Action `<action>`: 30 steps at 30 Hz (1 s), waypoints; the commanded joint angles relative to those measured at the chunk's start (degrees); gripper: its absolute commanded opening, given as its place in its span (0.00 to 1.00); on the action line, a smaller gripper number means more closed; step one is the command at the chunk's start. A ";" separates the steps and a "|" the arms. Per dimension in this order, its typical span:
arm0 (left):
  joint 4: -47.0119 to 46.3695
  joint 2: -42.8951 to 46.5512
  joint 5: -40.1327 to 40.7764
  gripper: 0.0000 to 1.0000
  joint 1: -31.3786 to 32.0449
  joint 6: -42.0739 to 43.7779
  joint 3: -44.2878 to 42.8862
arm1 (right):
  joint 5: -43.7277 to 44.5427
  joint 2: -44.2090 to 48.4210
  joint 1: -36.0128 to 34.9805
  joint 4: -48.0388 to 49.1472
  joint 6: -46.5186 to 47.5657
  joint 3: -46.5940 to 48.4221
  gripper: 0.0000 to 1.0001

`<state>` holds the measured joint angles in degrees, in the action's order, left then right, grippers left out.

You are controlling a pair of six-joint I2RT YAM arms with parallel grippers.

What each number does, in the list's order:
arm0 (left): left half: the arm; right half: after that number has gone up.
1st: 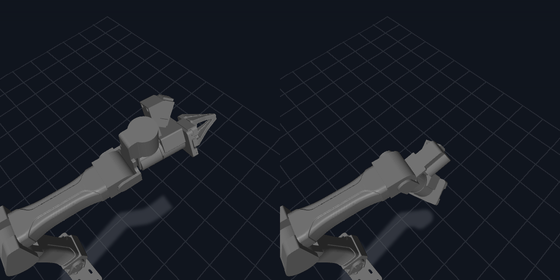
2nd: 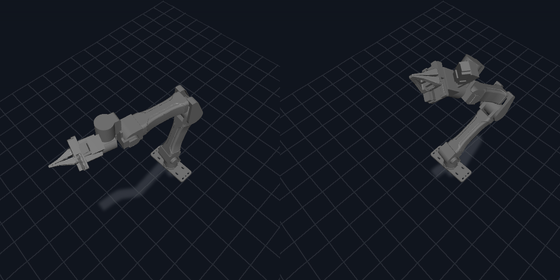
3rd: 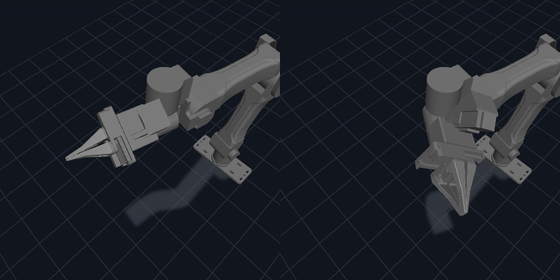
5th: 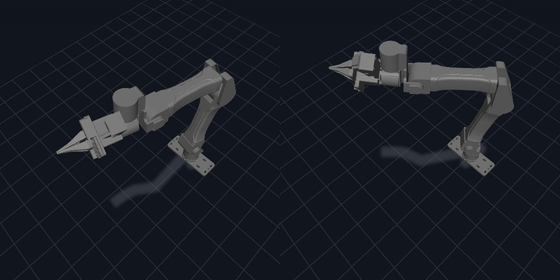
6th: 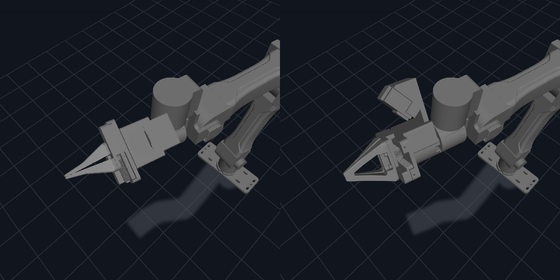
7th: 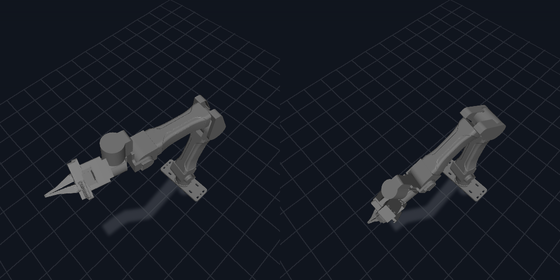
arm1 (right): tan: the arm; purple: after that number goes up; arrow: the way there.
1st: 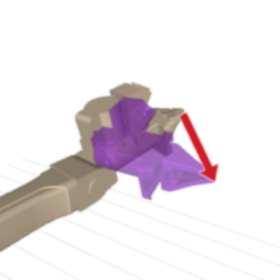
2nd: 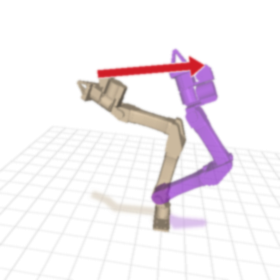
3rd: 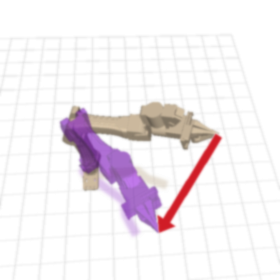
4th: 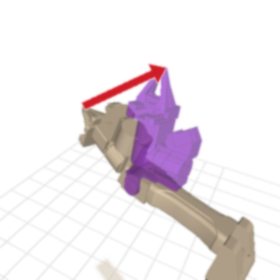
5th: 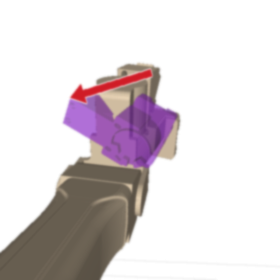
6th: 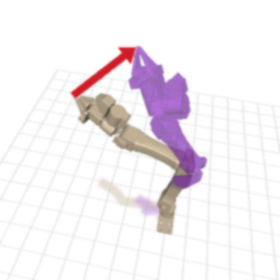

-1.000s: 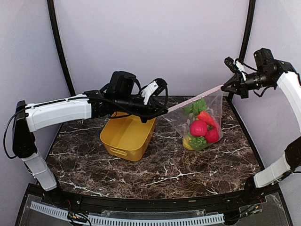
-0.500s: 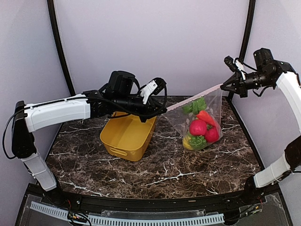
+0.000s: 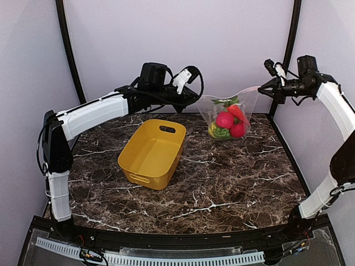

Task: Place the food in the zip-top bag and seal the zipper
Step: Place the zipper food storage bag at the center of the board, then reset both arms

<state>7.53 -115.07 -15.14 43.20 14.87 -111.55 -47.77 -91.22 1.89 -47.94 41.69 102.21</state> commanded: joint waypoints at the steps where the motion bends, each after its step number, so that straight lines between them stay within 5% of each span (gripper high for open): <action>1: 2.59 1.95 -3.83 0.01 0.57 2.63 1.15 | -0.55 10.57 0.04 10.68 4.70 -13.31 0.00; 4: 2.95 3.20 -8.45 0.01 0.55 0.79 7.22 | 2.93 14.91 0.00 11.99 8.37 -23.97 0.00; 9: 4.14 6.97 -19.22 0.29 1.04 -0.44 14.56 | 4.50 21.26 0.13 8.84 9.52 -34.56 0.28; 16: 5.13 17.07 -18.04 0.53 1.42 -1.14 22.99 | -1.84 24.63 0.39 -0.56 3.17 -31.62 0.57; 20: 9.38 20.41 -2.42 0.73 1.35 -3.57 23.46 | 0.17 26.08 0.39 4.49 -6.98 -30.38 0.78; 21: 10.67 21.15 0.78 0.76 1.35 -4.82 23.41 | 2.19 26.43 0.35 8.21 -10.32 -30.26 0.95; 22: 11.20 21.57 7.24 0.89 1.29 -5.45 23.40 | 4.46 26.85 0.34 11.29 -13.75 -30.27 0.98; 26: 14.85 23.85 24.86 0.99 -0.01 -9.69 23.36 | 14.55 27.06 0.37 20.48 -27.54 -28.83 0.99; 30: 15.79 29.59 30.47 0.99 -2.70 -11.69 25.84 | 21.70 27.63 0.34 23.12 -34.27 -28.60 0.99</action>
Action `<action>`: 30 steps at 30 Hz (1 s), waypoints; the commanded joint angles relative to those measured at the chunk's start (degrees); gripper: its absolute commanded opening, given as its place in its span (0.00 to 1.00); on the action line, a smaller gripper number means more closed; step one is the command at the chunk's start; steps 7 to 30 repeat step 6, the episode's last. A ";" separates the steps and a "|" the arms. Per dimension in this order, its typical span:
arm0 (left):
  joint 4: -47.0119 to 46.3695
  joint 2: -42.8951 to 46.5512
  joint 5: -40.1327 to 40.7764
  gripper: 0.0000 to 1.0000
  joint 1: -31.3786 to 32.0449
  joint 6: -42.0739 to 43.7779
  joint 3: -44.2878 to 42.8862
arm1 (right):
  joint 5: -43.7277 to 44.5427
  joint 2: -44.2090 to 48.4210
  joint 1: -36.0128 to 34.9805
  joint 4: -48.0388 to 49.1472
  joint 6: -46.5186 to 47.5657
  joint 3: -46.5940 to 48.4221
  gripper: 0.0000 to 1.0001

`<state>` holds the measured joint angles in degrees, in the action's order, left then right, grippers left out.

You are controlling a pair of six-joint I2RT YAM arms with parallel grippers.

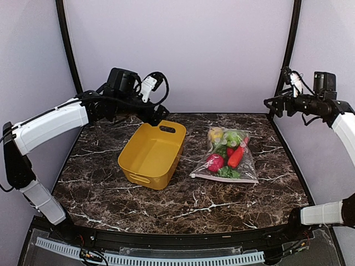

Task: Place the food in the zip-top bag and seal the zipper
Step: Reset both arms

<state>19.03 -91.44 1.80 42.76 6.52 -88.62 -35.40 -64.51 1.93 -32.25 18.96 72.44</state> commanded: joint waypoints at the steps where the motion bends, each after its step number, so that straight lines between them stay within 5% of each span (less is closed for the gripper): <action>1: 3.71 7.00 15.63 0.99 -2.67 -3.09 3.93 | 9.77 1.56 0.31 7.97 -11.06 0.44 0.99; 6: -2.40 14.22 19.02 0.99 -3.20 -3.05 12.83 | 9.76 3.80 0.32 9.36 -10.80 -3.27 0.99; 30: -2.40 14.22 19.02 0.99 -3.20 -3.05 12.83 | 9.76 3.80 0.32 9.36 -10.80 -3.27 0.99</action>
